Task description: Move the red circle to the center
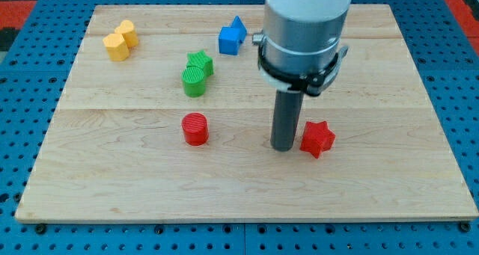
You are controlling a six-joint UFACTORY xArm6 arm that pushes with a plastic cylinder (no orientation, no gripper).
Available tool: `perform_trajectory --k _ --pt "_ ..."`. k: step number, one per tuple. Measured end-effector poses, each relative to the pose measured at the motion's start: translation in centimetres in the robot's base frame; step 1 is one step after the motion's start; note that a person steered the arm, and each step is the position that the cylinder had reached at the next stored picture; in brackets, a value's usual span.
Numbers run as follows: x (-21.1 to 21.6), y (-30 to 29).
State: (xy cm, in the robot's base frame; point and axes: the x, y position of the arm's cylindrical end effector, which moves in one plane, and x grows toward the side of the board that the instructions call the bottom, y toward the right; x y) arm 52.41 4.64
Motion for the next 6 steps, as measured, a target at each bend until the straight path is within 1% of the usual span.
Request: perform_trajectory --k 1,2,3,4,5,6 --pt "1.2 -9.0" --pt "-0.2 -13.2" --pt "-4.3 -11.6" --pt "-6.0 -15.8" --pt "-7.6 -12.0" --pt "-7.6 -3.5"
